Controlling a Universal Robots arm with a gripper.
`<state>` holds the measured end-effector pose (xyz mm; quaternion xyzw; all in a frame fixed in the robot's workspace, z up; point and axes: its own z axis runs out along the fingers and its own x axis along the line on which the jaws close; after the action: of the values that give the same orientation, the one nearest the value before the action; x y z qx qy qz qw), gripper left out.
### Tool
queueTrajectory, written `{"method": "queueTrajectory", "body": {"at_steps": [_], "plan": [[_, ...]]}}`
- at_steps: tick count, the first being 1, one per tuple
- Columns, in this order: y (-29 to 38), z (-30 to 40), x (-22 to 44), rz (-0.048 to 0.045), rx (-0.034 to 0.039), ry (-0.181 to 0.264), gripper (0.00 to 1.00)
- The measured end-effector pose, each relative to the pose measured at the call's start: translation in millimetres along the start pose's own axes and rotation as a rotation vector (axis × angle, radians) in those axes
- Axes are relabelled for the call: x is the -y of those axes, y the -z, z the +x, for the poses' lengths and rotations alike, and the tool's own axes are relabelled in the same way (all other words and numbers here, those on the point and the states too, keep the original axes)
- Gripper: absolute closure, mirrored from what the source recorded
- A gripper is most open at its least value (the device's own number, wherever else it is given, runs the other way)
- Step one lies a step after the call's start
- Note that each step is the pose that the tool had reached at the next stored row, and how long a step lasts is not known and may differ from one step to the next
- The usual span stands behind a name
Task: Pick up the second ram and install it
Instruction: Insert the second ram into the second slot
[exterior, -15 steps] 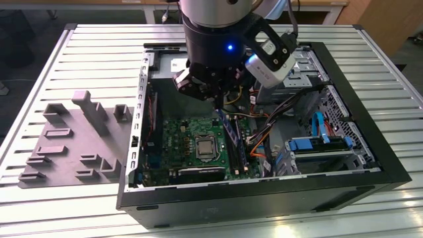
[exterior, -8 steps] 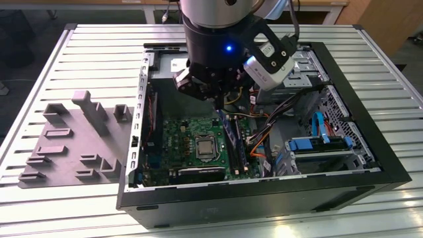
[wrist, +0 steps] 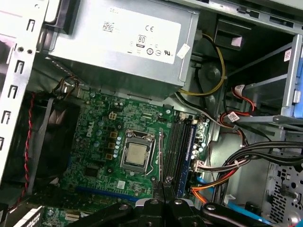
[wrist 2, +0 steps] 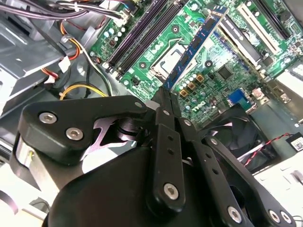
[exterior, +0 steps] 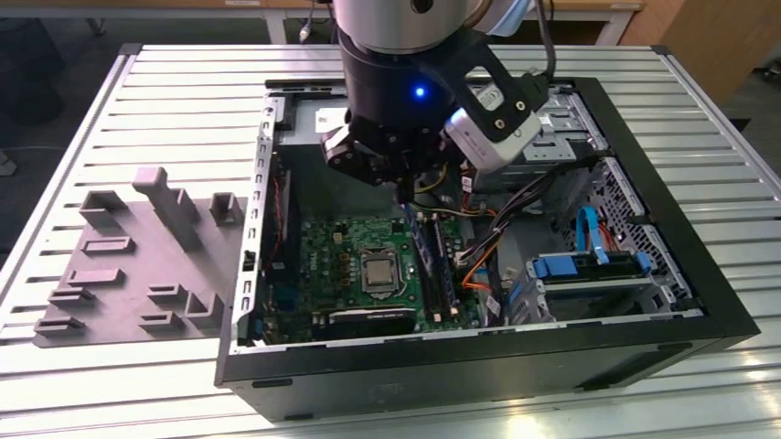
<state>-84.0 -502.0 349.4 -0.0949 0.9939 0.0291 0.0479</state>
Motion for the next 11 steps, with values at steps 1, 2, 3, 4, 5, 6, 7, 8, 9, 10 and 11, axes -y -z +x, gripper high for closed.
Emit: {"method": "queueTrajectory", "body": {"at_steps": [1, 2, 3, 4, 5, 6, 7, 8, 9, 10, 11], "plan": [[-0.3, -0.1, 0.0, 0.0009, 0.0004, -0.008, 0.89], [-0.6, -0.1, 0.1, 0.0017, 0.0008, -0.016, 0.89], [-1.0, -0.2, 0.1, 0.0025, 0.0012, -0.025, 0.89], [-1.4, -0.2, 0.1, 0.0033, 0.0016, -0.033, 0.89], [-1.7, -0.3, 0.2, 0.0043, 0.0020, -0.041, 0.89], [-2.0, -0.5, 0.2, 0.0049, 0.0024, -0.049, 0.89], [-2.0, -0.4, 0.3, 0.0053, 0.0025, -0.052, 0.89], [-2.1, -0.4, 0.3, 0.0053, 0.0025, -0.052, 0.89], [-2.2, -0.4, 0.3, 0.0054, 0.0025, -0.052, 0.89], [-2.3, -0.4, 0.2, 0.0052, 0.0026, -0.052, 0.89], [-2.3, -0.4, 0.2, 0.0053, 0.0026, -0.052, 0.89]]}}
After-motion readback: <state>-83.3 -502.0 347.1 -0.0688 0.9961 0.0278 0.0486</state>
